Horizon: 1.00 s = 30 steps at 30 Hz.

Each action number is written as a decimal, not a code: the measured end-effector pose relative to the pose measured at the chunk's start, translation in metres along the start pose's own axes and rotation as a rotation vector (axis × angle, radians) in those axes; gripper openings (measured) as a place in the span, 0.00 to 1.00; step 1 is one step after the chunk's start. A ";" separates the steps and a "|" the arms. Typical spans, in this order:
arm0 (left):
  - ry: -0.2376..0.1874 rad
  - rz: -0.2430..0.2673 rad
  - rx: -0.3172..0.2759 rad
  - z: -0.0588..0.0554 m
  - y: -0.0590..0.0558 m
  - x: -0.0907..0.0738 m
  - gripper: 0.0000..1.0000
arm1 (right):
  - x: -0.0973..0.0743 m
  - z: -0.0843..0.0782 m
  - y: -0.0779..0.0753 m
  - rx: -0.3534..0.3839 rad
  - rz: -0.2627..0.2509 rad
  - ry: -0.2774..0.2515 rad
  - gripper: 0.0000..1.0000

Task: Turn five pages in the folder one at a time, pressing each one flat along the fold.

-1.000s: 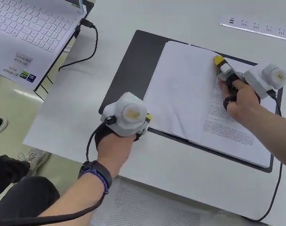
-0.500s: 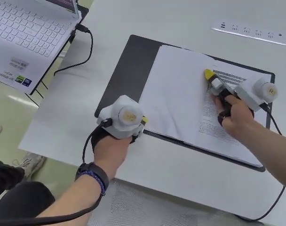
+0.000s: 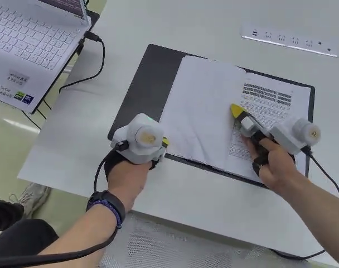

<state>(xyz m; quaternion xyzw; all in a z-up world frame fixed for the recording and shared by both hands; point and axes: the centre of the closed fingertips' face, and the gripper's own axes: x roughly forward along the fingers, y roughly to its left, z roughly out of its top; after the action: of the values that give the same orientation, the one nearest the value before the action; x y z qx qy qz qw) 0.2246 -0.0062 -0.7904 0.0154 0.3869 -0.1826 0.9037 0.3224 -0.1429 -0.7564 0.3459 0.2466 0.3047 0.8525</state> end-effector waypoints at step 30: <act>-0.045 0.033 -0.043 -0.001 0.001 -0.003 0.00 | -0.059 -0.073 0.021 0.029 0.067 0.136 0.00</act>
<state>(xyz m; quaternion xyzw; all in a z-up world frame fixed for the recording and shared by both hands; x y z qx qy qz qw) 0.2226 -0.0046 -0.7887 -0.0017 0.3698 -0.1599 0.9153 0.2282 -0.1392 -0.7752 0.3448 0.2964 0.3521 0.8181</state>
